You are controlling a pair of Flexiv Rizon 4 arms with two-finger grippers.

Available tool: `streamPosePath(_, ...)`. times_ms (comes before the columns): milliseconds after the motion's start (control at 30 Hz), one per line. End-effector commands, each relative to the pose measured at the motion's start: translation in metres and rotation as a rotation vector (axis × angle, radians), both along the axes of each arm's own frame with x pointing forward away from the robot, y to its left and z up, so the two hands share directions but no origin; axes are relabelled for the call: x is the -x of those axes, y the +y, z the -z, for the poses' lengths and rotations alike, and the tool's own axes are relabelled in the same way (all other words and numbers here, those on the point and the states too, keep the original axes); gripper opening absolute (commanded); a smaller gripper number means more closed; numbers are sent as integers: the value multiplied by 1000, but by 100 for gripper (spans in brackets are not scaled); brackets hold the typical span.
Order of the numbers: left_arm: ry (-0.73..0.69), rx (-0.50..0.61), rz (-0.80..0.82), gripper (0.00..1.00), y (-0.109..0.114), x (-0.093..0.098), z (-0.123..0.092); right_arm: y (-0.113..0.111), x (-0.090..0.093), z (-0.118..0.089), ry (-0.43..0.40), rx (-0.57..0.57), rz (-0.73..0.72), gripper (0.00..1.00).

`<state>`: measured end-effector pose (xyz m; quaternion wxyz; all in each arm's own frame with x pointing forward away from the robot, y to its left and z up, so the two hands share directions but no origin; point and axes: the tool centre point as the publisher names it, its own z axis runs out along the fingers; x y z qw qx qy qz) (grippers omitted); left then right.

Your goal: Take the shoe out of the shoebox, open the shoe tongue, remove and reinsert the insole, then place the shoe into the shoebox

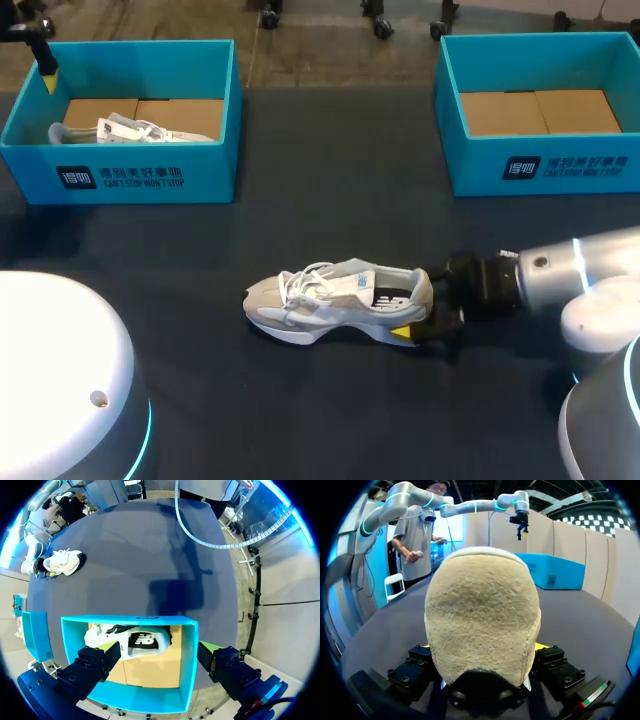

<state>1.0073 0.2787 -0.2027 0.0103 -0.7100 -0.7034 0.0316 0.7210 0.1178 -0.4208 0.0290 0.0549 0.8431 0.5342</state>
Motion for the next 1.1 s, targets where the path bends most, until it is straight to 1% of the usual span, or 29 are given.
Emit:
streamPosePath(33, -4, -1, 1, 100, 0, 2, 0, 4, -3, 1, -1, 4, -2, 0)
streamPosePath(500, -4, -1, 1, 100, 0, 2, 0, -7, -6, -2, -11, 17, -35, 0)
streamPosePath(633, -4, -1, 1, 100, 0, 2, 0, -7, -7, 0, -8, 20, -39, 0)
streamPosePath(700, -4, -1, 1, 100, 0, 2, 0, -7, -6, 2, -25, 27, -41, 0)
streamPosePath(1100, -4, -1, 1, 100, 0, 2, 0, -7, -6, 2, -25, 27, -41, 0)
